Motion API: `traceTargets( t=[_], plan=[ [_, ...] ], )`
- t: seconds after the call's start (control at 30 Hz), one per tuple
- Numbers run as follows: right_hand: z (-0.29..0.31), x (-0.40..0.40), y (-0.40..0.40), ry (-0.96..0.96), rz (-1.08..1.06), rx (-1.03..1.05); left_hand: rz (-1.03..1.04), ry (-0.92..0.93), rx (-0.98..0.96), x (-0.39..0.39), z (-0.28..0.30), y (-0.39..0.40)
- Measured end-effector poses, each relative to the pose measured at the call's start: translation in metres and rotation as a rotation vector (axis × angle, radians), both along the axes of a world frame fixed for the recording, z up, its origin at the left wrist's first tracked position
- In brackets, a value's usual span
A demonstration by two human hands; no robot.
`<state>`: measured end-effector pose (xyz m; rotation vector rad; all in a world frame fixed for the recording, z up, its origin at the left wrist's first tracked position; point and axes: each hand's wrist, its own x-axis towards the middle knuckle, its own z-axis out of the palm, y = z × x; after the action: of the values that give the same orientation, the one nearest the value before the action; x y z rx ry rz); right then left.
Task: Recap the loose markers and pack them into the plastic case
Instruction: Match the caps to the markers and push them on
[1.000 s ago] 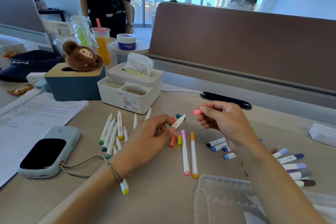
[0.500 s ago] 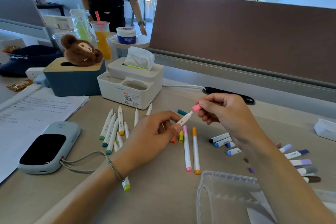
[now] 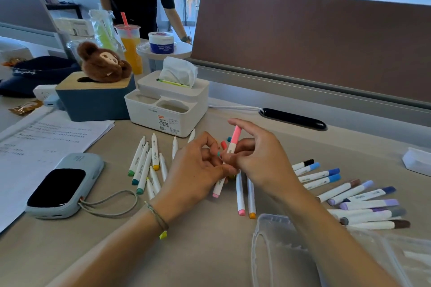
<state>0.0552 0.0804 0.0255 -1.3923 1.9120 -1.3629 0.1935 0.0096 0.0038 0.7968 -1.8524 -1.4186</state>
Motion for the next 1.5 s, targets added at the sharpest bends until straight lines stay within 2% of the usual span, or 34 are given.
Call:
traceTargets(
  t=[0.27,0.4,0.63,0.8,0.93,1.13,1.37,1.5],
  plan=[
    [0.001,-0.005,0.001,-0.012,-0.065,-0.059,-0.013,-0.067,-0.078,-0.001,0.003,0.004],
    [0.016,-0.025,0.006,-0.099,-0.061,-0.027,0.027,-0.157,-0.138,0.006,0.009,-0.01],
    [-0.001,-0.037,0.0,0.084,-0.134,0.235,0.23,-0.389,-0.262,0.025,0.003,-0.049],
    [-0.014,-0.032,-0.003,0.305,-0.138,0.373,0.354,-0.612,-0.358,0.036,0.002,-0.068],
    [-0.017,-0.03,-0.003,0.396,-0.122,0.428,0.416,-0.655,-0.381,0.039,-0.002,-0.077],
    [-0.016,-0.033,-0.002,0.401,-0.095,0.455,0.409,-0.772,-0.516,0.016,-0.012,-0.08],
    [-0.01,-0.032,-0.001,0.415,-0.06,0.394,0.345,-1.055,-0.617,-0.008,-0.004,-0.089],
    [-0.002,-0.029,0.0,0.42,-0.066,0.372,0.321,-1.064,-0.643,-0.007,0.003,-0.09]
  ],
)
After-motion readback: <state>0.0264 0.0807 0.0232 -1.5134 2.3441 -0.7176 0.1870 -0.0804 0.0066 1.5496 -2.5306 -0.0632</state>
